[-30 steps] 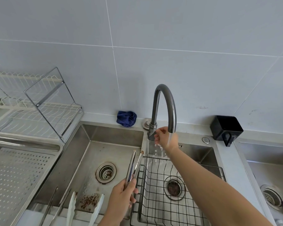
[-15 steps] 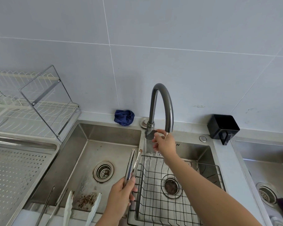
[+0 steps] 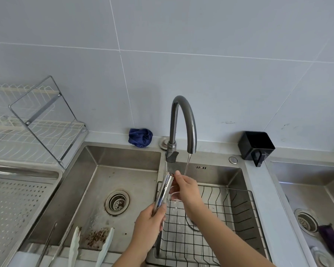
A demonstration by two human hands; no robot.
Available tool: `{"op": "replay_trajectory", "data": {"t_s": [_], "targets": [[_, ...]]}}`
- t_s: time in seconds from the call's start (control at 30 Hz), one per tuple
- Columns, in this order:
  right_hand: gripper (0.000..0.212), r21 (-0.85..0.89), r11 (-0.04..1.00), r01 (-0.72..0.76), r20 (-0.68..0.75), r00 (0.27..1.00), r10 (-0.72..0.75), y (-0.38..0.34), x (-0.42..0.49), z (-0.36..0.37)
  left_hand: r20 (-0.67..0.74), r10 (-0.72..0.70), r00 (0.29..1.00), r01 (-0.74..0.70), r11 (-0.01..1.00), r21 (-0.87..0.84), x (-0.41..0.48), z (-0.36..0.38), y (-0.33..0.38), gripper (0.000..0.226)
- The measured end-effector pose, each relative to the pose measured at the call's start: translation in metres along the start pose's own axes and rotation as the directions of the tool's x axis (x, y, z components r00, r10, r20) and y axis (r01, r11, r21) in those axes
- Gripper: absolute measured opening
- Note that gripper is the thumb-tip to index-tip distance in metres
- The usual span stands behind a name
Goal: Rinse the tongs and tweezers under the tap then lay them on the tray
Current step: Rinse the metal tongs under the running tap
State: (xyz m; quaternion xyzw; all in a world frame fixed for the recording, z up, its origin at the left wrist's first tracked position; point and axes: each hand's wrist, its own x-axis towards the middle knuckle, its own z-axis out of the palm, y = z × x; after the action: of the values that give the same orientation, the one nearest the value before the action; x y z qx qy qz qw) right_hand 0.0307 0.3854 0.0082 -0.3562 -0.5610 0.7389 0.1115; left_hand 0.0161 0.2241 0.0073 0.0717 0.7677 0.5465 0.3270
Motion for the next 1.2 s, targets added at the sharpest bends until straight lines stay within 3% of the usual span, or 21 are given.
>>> {"op": "replay_trajectory", "data": {"t_s": [0.17, 0.3, 0.6, 0.77, 0.9, 1.07, 1.2], "targets": [[0.040, -0.113, 0.993, 0.041, -0.087, 0.995, -0.051, -0.003, 0.002, 0.007, -0.009, 0.088, 0.996, -0.087, 0.993, 0.074, 0.001, 0.002, -0.001, 0.011], [0.025, -0.179, 0.983, 0.036, -0.090, 0.995, -0.052, 0.002, 0.000, 0.004, -0.031, 0.115, 0.993, -0.110, 0.986, 0.126, 0.001, 0.003, -0.003, 0.013], [0.036, -0.098, 0.994, 0.039, -0.035, 0.999, -0.042, 0.003, -0.008, -0.002, 0.052, 0.015, 0.999, -0.018, 0.999, 0.048, 0.001, 0.007, 0.007, 0.022], [0.026, -0.214, 0.972, 0.094, -0.008, 0.995, -0.098, 0.002, -0.006, -0.002, 0.050, 0.023, 0.998, -0.024, 1.000, 0.015, 0.003, 0.007, 0.009, 0.019], [0.028, -0.149, 0.986, 0.070, 0.046, 0.997, -0.064, 0.001, -0.006, 0.002, 0.056, 0.001, 0.998, 0.003, 0.998, -0.065, 0.000, 0.006, 0.008, 0.016], [0.040, -0.105, 0.994, 0.025, 0.018, 1.000, -0.023, -0.001, -0.003, 0.004, 0.045, 0.020, 0.999, -0.021, 1.000, 0.022, 0.001, 0.000, 0.004, 0.021], [0.032, -0.098, 0.995, 0.003, 0.009, 1.000, -0.002, 0.001, 0.001, 0.003, 0.032, 0.026, 0.999, -0.028, 0.997, 0.068, 0.003, 0.002, 0.003, 0.023]]}}
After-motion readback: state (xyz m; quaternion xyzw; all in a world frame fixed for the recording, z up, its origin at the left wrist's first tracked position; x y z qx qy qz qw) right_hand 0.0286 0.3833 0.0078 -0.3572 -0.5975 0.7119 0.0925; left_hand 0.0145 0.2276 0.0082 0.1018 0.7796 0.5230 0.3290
